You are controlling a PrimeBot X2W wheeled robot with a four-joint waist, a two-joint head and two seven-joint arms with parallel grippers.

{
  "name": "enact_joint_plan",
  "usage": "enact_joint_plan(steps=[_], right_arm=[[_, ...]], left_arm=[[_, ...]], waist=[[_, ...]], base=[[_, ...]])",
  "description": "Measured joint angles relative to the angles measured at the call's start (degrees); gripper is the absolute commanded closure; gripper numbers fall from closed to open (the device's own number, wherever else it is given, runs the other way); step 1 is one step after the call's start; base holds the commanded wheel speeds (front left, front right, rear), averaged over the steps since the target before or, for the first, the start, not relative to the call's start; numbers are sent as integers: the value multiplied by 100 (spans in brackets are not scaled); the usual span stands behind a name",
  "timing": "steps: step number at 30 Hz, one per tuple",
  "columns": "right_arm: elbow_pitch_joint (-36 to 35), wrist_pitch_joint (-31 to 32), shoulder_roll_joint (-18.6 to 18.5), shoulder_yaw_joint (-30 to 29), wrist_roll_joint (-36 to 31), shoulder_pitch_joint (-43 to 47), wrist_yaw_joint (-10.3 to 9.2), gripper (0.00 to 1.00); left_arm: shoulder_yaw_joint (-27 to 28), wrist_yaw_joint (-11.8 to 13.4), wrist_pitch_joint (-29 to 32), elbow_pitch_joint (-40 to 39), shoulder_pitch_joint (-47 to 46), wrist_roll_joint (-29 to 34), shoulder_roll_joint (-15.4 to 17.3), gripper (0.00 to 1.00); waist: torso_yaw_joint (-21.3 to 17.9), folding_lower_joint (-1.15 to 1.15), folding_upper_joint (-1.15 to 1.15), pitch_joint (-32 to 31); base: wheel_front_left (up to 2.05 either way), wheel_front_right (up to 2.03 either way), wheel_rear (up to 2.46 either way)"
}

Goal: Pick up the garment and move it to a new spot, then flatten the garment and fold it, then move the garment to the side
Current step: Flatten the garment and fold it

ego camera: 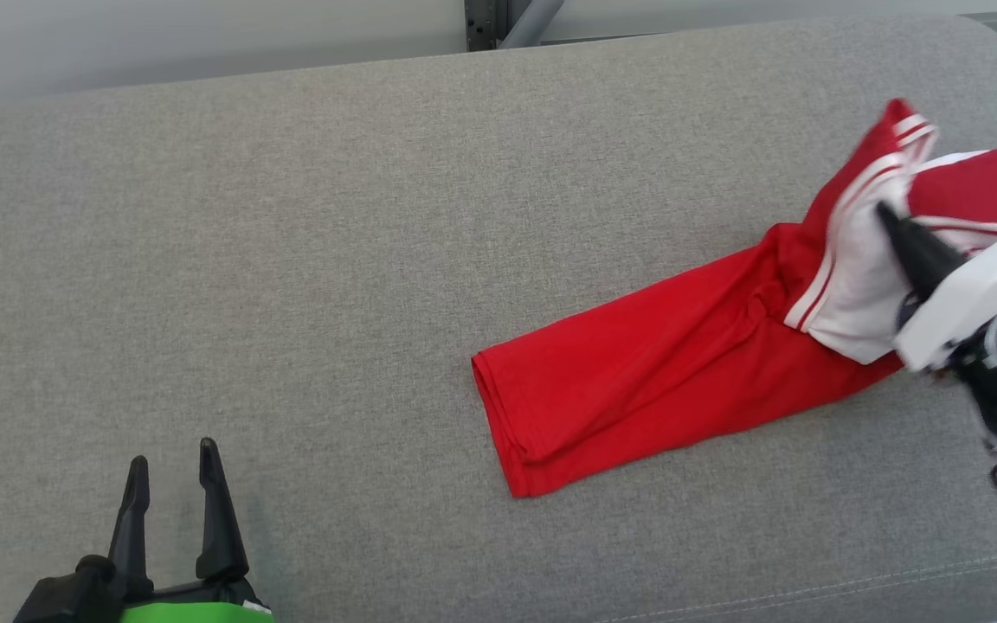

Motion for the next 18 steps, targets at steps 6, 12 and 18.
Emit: enact_joint_plan(steps=[6,12,18], right_arm=[[-1379,381,822,972,43,809,-1,100],[-1328,264,1884,1716,-468,1124,-1,100],[-614,-109,2412,1944,-965,1084,-1,100]], left_arm=[[-127,-21,0,63,12,-3,-5,0],[-200,-100,0,255,-70,62,-4,0],[-315,-101,0,416,-180,58,-5,0]], waist=[[-40,0,0,62],[-28,0,0,178],[80,0,0,203]], base=[[0,0,0],[0,0,0],[0,0,0]])
